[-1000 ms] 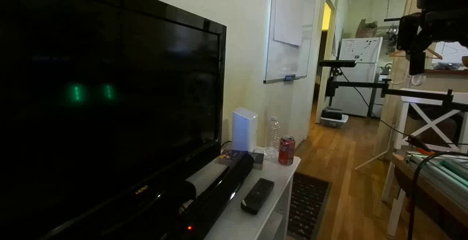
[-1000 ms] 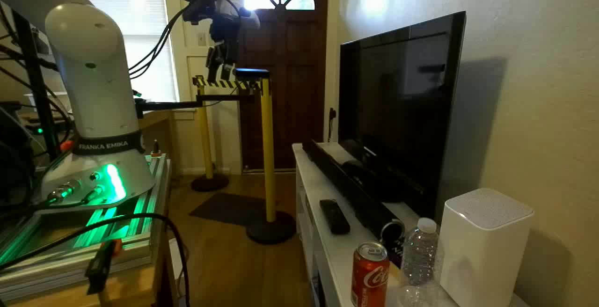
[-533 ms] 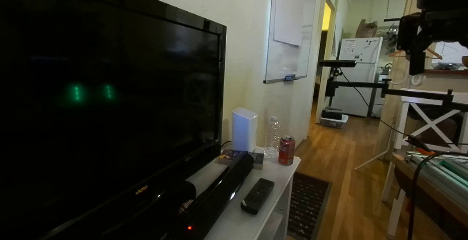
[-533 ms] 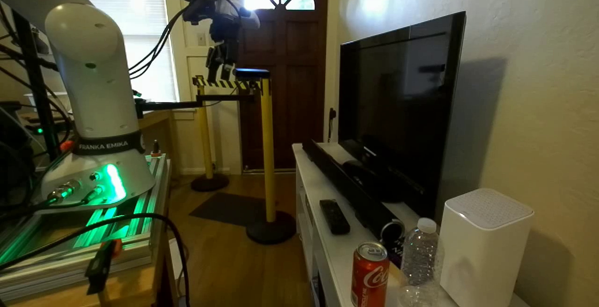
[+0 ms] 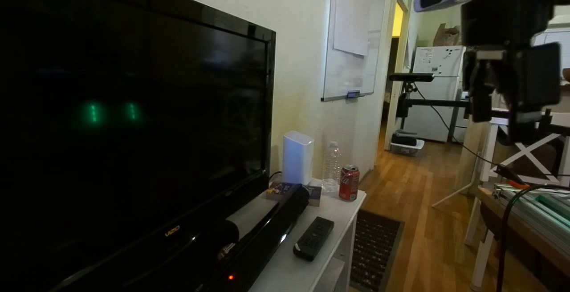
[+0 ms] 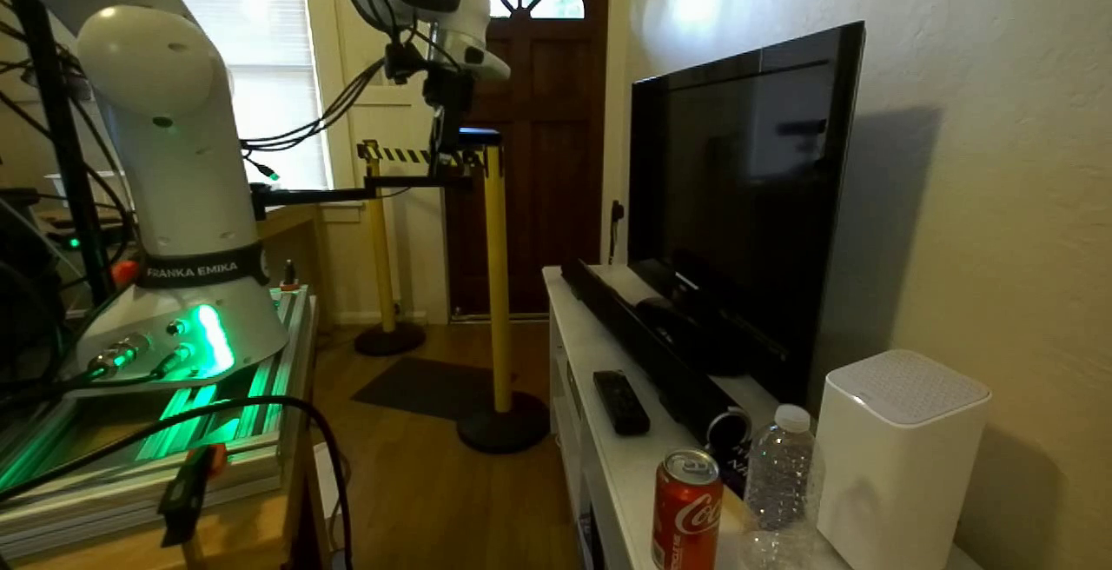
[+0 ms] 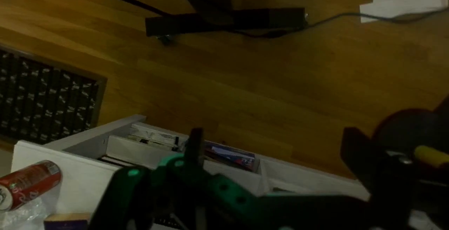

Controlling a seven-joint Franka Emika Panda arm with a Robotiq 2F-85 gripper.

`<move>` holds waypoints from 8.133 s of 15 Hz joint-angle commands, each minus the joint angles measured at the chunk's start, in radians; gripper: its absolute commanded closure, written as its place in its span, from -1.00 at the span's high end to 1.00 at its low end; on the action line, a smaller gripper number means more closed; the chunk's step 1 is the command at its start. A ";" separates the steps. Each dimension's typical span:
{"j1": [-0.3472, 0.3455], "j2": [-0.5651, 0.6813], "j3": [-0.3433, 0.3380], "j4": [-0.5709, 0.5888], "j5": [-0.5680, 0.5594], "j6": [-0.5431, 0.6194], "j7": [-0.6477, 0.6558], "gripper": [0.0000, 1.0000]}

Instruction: Twist around the remote

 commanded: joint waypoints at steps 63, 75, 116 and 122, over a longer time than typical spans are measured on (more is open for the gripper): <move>-0.159 1.260 -0.249 0.548 0.581 1.016 0.870 1.00; -0.025 1.349 -0.360 0.638 0.539 0.987 0.944 1.00; 0.030 0.599 -0.489 0.099 -0.318 0.713 0.215 -0.28; -0.057 0.583 -0.384 0.102 -0.293 0.772 -0.104 -0.28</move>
